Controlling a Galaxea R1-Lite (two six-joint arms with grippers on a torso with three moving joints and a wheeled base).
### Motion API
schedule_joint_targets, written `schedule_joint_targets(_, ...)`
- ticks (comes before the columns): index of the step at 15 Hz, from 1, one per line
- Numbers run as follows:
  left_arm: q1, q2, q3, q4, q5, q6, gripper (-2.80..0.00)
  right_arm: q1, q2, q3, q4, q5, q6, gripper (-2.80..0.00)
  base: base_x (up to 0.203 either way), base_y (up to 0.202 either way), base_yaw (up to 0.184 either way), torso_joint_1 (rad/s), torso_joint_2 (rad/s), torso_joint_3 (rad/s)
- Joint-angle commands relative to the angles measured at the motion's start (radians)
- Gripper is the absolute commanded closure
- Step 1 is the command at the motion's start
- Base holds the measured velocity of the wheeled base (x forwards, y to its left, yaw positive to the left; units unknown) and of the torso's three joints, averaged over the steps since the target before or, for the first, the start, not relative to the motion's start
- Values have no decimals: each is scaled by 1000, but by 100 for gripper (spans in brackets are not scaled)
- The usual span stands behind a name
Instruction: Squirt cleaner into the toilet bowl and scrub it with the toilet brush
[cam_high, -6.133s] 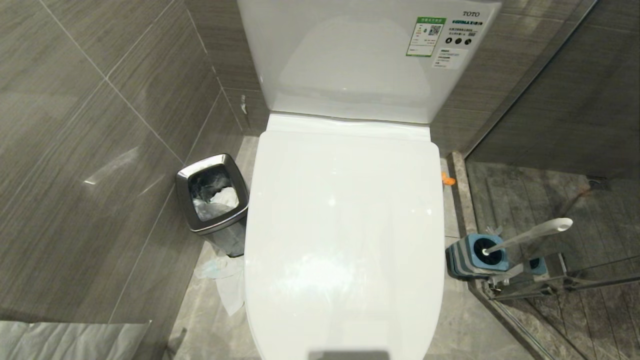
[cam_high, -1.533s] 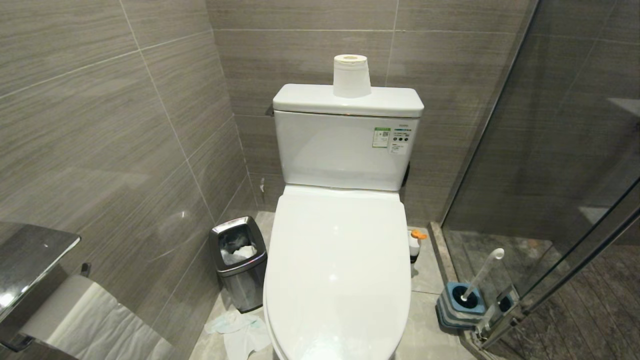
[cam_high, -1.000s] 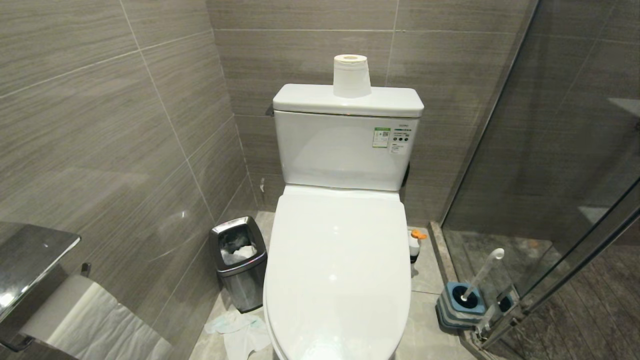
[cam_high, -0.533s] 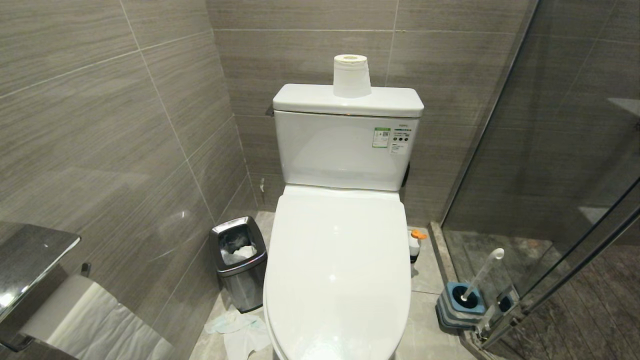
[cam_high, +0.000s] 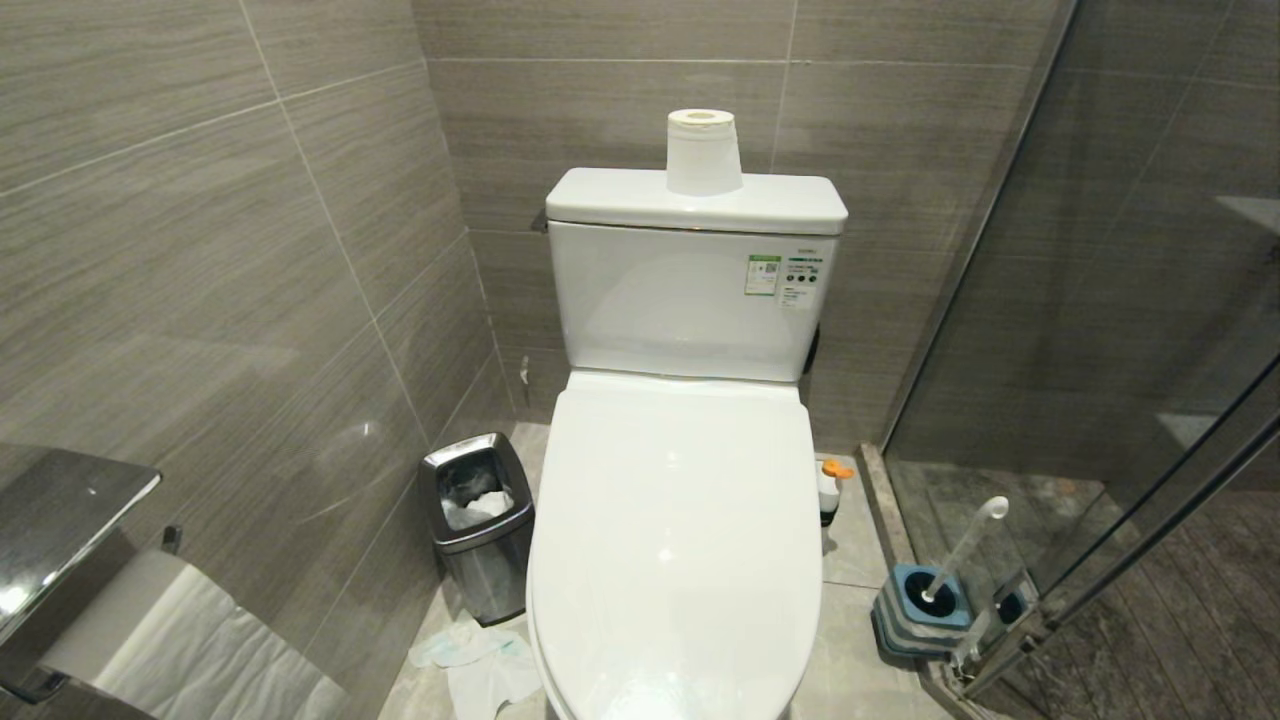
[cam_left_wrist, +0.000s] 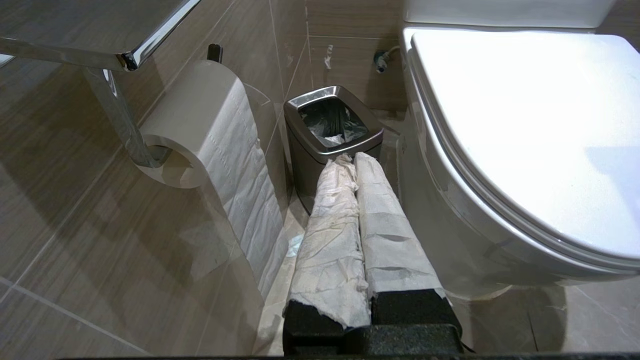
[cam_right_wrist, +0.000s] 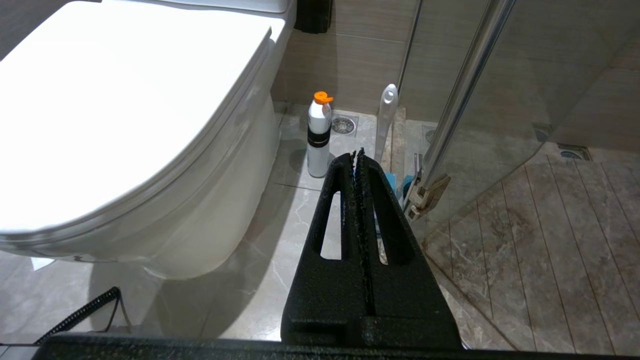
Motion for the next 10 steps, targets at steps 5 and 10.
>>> schedule_joint_targets(5, 0, 2, 0, 0, 0, 0, 0, 0, 1, 0, 0, 0, 0, 0, 0, 0, 0, 0, 0, 0)
schedule_joint_targets(10, 0, 2, 0, 0, 0, 0, 0, 0, 1, 0, 0, -2, 2, 0, 0, 0, 0, 0, 0, 0)
